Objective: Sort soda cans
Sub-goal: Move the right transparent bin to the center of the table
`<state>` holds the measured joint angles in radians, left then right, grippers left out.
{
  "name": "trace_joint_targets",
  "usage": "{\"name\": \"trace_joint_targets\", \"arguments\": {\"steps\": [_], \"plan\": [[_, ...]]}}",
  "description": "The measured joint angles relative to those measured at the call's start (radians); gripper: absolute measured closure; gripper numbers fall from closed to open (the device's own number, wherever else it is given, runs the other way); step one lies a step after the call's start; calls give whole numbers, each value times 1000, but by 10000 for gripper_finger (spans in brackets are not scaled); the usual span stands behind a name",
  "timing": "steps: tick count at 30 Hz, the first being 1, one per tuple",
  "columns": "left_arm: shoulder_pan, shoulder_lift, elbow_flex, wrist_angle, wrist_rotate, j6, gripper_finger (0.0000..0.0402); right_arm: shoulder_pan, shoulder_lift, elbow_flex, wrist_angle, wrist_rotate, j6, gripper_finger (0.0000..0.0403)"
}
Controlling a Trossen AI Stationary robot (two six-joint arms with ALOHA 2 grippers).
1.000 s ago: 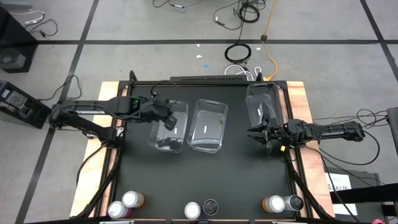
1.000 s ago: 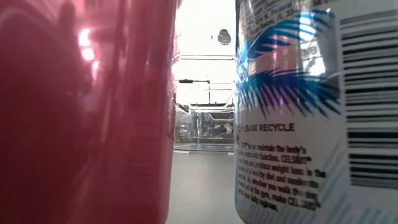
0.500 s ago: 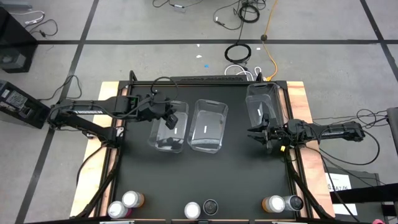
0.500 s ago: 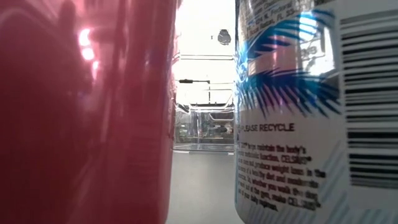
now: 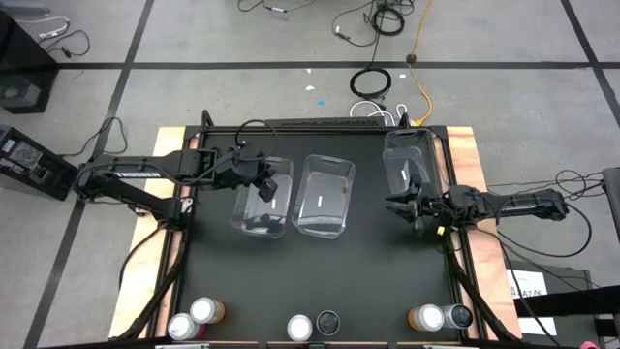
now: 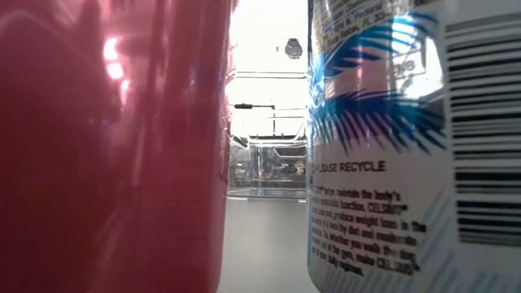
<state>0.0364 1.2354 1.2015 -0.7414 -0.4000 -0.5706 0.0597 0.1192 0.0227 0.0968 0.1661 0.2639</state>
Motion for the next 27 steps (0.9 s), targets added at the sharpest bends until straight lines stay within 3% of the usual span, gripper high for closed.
{"name": "trace_joint_targets", "arguments": {"steps": [5,8,13,19,24,27], "plan": [[-19,1,0,46,114,108,272,0,0,2,215,81,-2,273],[-26,1,0,52,120,191,272,0,15,62,175,125,14,273],[-40,1,0,53,171,334,272,0,146,294,-99,213,5,273],[-39,-19,-1,11,216,428,272,0,470,616,-414,312,37,273],[-36,-133,-65,-7,225,472,272,-9,758,861,-730,441,227,273],[-37,-250,-142,19,284,489,272,-35,883,977,-889,480,384,273]]}}
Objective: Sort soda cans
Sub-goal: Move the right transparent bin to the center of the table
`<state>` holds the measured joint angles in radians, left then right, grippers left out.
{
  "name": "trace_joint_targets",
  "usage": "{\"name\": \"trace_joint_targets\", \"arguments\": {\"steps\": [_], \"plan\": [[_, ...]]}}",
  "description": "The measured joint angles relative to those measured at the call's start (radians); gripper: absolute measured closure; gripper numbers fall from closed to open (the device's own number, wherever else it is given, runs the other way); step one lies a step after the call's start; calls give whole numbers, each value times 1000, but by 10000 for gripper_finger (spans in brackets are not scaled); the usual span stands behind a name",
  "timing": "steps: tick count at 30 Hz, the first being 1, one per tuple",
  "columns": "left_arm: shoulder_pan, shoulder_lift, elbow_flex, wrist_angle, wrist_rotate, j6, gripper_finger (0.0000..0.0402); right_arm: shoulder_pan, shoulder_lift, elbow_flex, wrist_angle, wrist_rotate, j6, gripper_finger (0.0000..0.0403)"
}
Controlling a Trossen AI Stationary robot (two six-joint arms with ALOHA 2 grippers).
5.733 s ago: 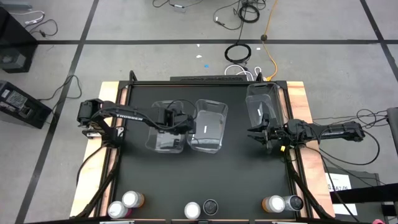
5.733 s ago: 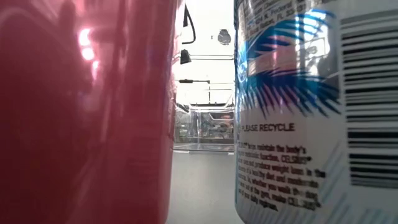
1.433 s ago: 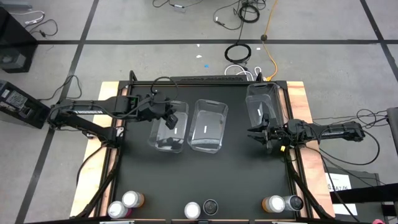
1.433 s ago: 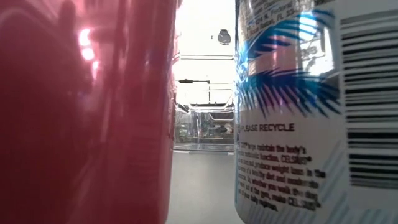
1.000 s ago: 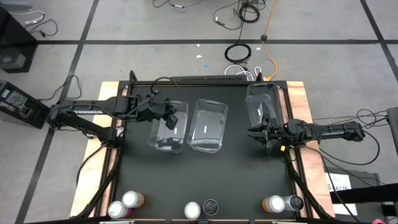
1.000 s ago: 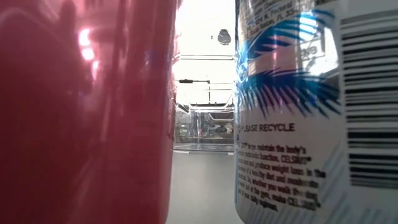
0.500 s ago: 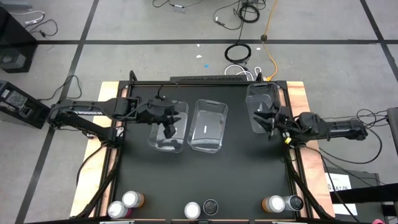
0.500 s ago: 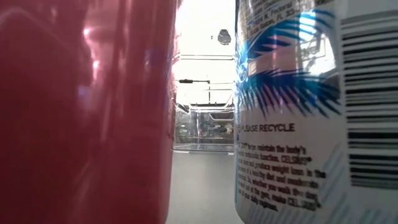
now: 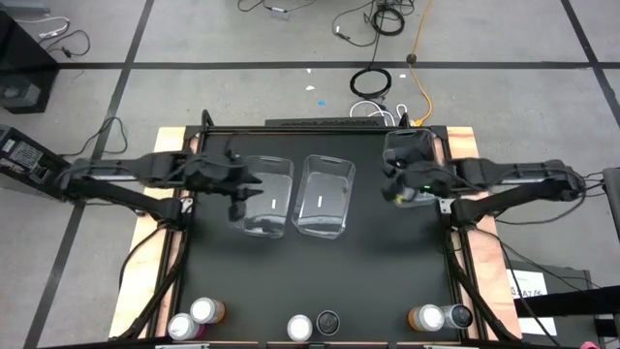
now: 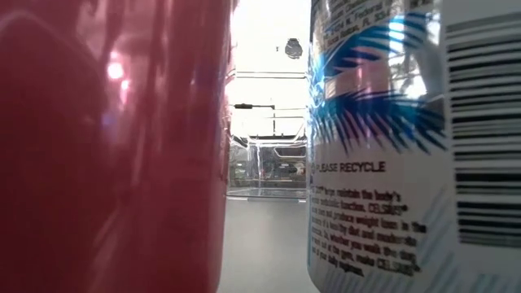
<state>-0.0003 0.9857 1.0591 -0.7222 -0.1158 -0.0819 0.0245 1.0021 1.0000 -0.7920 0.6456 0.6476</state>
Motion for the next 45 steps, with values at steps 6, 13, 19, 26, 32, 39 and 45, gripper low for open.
{"name": "trace_joint_targets", "arguments": {"steps": [6,13,19,26,32,39,45], "plan": [[0,-232,-192,122,152,39,272,-89,142,117,-239,-45,292,273],[0,-399,-363,180,157,35,272,-234,243,107,-314,-208,376,273],[0,-465,-396,182,170,12,272,-357,318,107,-328,-288,366,273],[0,-498,-397,182,173,9,272,-467,418,107,-329,-368,284,272],[0,-498,-397,182,174,-16,272,-517,489,107,-323,-391,201,272],[0,-498,-397,183,174,-36,272,-559,539,84,-272,-416,129,273],[0,-498,-397,183,174,-43,272,-575,540,-32,-196,-498,147,281]]}}
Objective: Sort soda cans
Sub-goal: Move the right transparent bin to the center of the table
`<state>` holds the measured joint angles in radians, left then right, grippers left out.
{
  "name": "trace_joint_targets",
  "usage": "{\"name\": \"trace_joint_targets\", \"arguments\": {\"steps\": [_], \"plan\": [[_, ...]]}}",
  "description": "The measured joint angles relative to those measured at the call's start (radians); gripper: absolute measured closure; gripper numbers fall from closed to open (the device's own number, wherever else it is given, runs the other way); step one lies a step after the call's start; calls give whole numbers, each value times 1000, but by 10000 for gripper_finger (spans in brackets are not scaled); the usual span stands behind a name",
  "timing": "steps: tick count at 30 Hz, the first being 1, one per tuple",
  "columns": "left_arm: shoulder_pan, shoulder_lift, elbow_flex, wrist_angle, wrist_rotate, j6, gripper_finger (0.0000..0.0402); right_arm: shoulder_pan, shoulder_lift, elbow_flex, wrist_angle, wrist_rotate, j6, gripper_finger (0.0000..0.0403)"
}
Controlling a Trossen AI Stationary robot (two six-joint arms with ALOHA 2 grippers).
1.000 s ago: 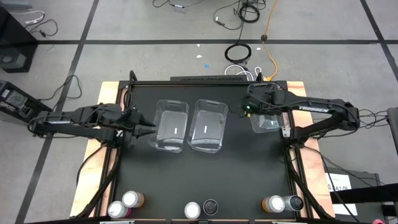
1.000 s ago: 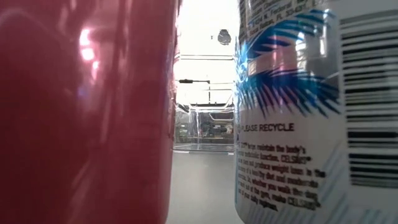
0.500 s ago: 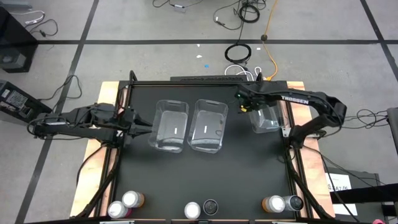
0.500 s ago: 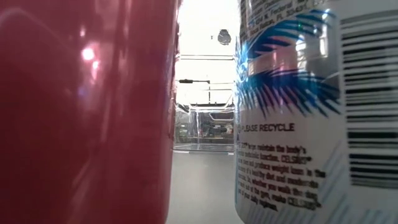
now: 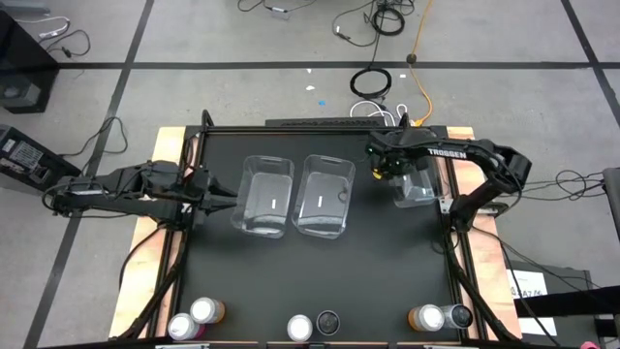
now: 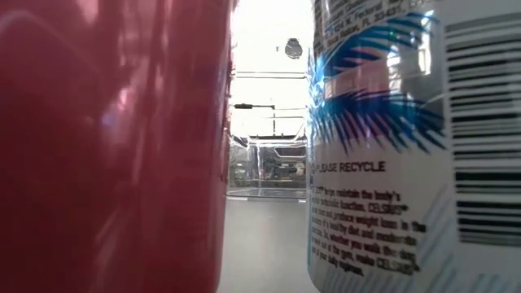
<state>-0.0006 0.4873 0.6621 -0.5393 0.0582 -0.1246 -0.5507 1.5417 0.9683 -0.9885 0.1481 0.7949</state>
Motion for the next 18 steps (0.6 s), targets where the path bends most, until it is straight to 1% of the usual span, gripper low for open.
{"name": "trace_joint_targets", "arguments": {"steps": [3,6,7,12,18], "plan": [[0,0,0,0,0,0,272,15,0,-50,21,-30,53,313],[0,0,0,0,0,0,272,63,0,-72,51,-67,107,375],[0,0,0,0,0,0,272,85,0,-72,64,-71,127,388],[0,0,0,0,0,-13,272,228,0,-46,138,-77,305,399],[0,0,0,0,0,-27,272,385,0,-40,208,-73,544,400]]}}
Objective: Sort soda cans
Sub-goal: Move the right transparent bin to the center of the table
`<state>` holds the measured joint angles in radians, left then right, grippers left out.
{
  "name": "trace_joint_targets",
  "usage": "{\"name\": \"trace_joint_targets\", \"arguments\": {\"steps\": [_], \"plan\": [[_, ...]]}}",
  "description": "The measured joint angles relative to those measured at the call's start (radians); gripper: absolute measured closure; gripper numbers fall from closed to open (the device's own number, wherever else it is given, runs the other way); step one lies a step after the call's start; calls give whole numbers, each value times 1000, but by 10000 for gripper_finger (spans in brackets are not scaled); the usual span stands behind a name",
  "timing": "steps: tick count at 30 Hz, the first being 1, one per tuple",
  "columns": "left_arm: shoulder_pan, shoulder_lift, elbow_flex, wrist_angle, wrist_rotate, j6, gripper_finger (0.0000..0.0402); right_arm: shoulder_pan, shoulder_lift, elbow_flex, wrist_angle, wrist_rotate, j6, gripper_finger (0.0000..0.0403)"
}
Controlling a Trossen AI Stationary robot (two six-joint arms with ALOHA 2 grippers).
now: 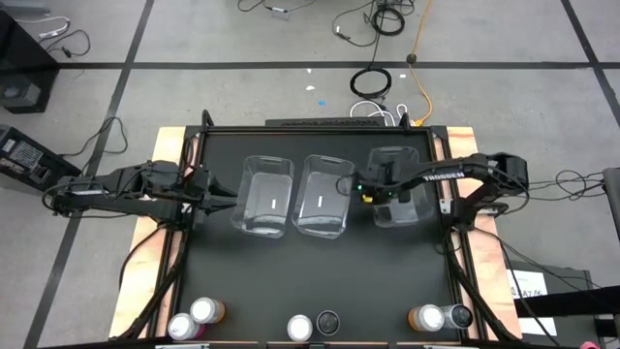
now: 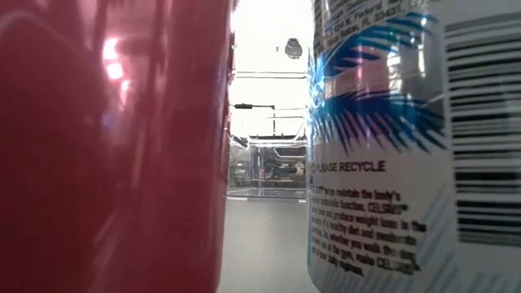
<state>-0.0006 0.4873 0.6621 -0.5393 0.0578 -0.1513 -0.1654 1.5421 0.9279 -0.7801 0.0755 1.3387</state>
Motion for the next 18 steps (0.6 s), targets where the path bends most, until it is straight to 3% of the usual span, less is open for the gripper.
{"name": "trace_joint_targets", "arguments": {"steps": [9,18], "plan": [[0,0,0,-2,0,10,272,150,32,21,167,31,267,401],[0,0,0,-44,0,10,272,183,254,279,80,19,199,402]]}}
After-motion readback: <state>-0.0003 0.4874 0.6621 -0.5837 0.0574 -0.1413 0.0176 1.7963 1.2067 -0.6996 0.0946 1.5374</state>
